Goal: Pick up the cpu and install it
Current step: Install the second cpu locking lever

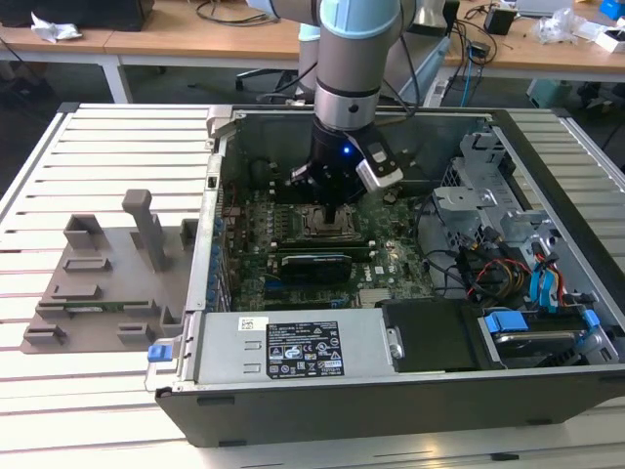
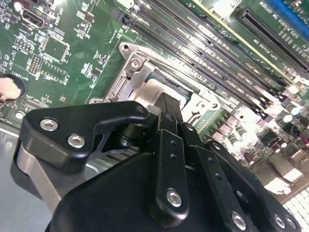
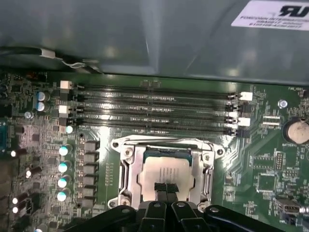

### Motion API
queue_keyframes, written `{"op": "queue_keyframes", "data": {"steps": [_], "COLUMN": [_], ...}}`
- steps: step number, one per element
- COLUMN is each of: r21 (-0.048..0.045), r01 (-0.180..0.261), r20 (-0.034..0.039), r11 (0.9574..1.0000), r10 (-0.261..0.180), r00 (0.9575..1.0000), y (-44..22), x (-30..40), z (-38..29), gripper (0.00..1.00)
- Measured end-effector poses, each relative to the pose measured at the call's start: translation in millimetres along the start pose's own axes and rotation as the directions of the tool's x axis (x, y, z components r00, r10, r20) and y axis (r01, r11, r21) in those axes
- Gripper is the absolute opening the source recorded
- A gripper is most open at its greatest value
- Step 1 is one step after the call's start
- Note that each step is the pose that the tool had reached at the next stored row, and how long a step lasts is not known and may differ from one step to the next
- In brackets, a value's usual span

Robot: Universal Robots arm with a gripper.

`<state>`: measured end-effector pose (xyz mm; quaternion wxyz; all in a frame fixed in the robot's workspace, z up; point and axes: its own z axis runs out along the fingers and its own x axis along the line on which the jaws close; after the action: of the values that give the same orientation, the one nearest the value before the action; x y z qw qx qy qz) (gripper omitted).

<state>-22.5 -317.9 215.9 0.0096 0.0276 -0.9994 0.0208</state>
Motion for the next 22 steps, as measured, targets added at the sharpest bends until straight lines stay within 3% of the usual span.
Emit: {"op": "queue_keyframes", "data": {"steps": [8,15,19,22], "r21": [0.0001,0.0000,0.0001,0.0000], "r01": [0.000,0.000,0.000,0.000], "r20": [0.0000,0.0001,0.0000,0.0000], "r11": [1.0000,1.0000,1.0000,1.0000], "r10": [0.000,0.000,0.000,0.000], "r00": [1.0000,1.0000,1.0000,1.0000], "y": [-0.9,-1.9,-2.2,-2.2], "x": [0.5,1.1,1.3,1.2], "z": [-24.3,-52.1,-60.7,-61.2], "gripper": [0.11,0.11,0.11,0.11]}}
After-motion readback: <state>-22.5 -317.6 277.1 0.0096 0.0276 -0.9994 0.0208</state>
